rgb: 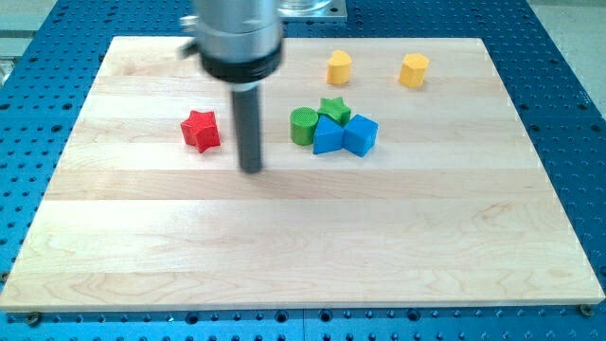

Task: Slightly slide the red star upwards

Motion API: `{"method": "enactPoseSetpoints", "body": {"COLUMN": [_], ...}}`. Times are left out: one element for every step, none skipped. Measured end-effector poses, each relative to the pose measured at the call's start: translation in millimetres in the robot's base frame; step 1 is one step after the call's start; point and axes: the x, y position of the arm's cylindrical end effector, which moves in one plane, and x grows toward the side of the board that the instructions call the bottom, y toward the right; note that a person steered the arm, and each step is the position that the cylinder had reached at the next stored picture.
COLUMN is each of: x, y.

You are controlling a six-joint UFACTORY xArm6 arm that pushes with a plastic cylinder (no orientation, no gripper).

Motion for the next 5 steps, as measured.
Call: {"method": "enactPoseSetpoints", "body": {"x": [5,-28,-75,-131,-148], "y": [-65,-48,5,27,40]}}
